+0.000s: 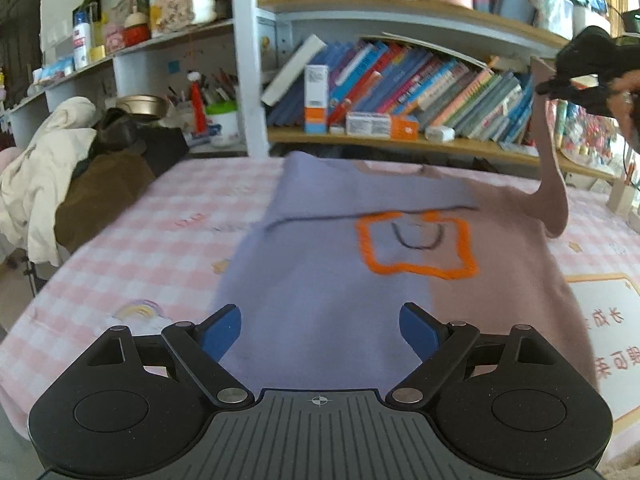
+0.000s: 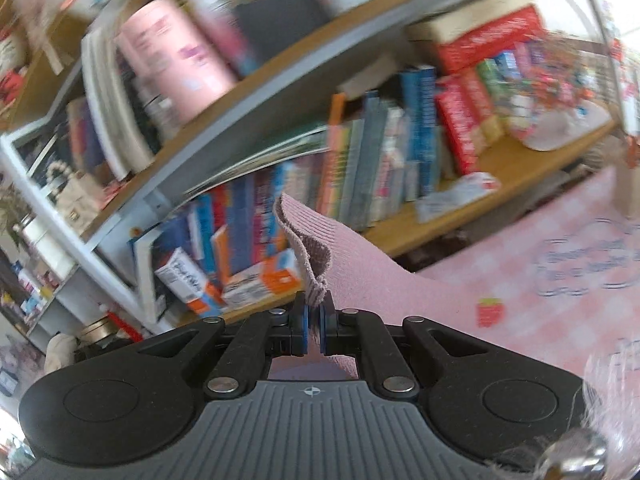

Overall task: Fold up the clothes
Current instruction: 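Lift the mauve sleeve with the right gripper and lay it across the body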

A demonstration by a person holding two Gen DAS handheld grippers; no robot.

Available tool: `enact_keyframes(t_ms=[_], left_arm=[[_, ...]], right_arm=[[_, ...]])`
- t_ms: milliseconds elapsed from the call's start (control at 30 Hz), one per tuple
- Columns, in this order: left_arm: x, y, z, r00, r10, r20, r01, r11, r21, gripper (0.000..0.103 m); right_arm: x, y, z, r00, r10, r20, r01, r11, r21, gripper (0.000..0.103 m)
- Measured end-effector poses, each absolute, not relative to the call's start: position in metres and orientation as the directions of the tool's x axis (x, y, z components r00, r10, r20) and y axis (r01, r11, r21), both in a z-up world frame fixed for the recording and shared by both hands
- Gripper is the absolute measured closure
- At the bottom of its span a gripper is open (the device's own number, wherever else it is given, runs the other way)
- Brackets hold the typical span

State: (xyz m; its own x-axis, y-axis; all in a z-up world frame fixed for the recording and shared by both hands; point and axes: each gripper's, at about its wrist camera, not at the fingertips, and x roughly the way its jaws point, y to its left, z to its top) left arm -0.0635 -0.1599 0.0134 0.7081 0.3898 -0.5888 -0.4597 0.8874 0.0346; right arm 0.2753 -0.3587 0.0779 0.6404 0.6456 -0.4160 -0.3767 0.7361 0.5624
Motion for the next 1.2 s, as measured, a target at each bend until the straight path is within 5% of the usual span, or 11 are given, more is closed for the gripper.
enact_keyframes(t_ms=[467, 833, 933, 967, 1000, 1200], left_arm=[[-0.106, -0.08, 0.018, 0.707, 0.422, -0.567, -0.471, 0.879, 0.067, 0.014], [-0.131, -0.042, 0.017, 0.651, 0.483, -0.586, -0.557, 0.828, 0.064, 0.014], [-0.128, -0.041, 0.016, 0.655, 0.476, -0.587, -0.547, 0.834, 0.067, 0.014], [-0.127, -0.042, 0.016, 0.657, 0.473, -0.587, -0.543, 0.837, 0.067, 0.014], [-0.126, -0.041, 0.016, 0.66, 0.47, -0.586, -0.539, 0.84, 0.067, 0.014], [-0.114, -0.041, 0.016, 0.682, 0.448, -0.578, -0.516, 0.855, 0.053, 0.014]], right_arm=[[0.233, -0.174, 0.057, 0.589, 0.658, -0.469, -0.483, 0.752, 0.449, 0.098], [0.232, -0.134, 0.019, 0.522, 0.647, -0.556, -0.504, 0.76, 0.411, 0.097], [0.231, -0.125, 0.009, 0.502, 0.643, -0.578, -0.511, 0.76, 0.401, 0.086], [0.231, -0.121, 0.006, 0.495, 0.642, -0.585, -0.514, 0.76, 0.398, 0.064], [0.231, -0.118, 0.002, 0.488, 0.641, -0.593, -0.517, 0.759, 0.395, 0.057], [0.218, -0.144, 0.011, 0.472, 0.661, -0.584, -0.528, 0.742, 0.413, 0.053]])
